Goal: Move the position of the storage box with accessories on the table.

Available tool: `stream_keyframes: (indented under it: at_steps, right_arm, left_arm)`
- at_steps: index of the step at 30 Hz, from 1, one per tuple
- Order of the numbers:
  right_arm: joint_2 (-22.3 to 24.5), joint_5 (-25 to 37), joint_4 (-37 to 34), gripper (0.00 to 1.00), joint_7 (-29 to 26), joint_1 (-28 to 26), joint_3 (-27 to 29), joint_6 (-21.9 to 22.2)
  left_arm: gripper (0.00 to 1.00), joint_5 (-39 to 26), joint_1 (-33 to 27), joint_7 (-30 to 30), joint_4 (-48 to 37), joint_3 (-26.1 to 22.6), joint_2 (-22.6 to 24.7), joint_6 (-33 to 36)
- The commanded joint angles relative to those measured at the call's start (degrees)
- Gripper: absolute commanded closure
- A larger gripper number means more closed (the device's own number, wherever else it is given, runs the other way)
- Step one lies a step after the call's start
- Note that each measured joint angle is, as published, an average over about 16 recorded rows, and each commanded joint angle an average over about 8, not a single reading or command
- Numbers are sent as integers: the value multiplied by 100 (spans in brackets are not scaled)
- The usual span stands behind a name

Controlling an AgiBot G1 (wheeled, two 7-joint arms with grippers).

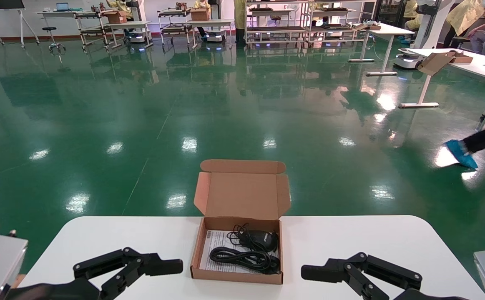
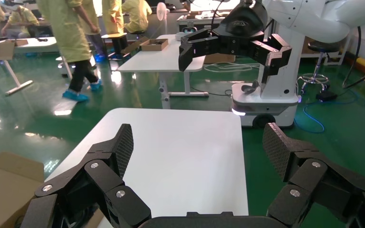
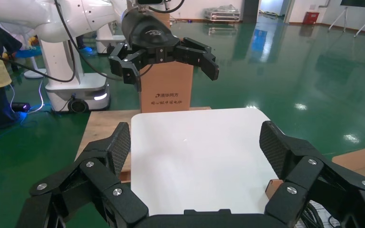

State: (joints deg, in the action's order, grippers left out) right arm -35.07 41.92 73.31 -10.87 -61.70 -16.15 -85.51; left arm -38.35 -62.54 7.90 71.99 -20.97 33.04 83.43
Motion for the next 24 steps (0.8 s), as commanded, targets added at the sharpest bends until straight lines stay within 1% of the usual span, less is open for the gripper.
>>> stream_keyframes:
  at_steps: [1,19,21,24]
  right_arm:
    - [0,0,0,0,0,0,0,0]
    - [35,70,36,0,39,-45,-4,-29]
    - [100,269,87,0,109,-215,-36,-104]
    - [176,737,78,0,217,-775,-155,-277]
  left_arm:
    - [0,0,0,0,0,0,0,0]
    - [0,0,0,0,0,0,0,0]
    - [0,0,0,0,0,0,0,0]
    - [0,0,0,0,0,0,0,0]
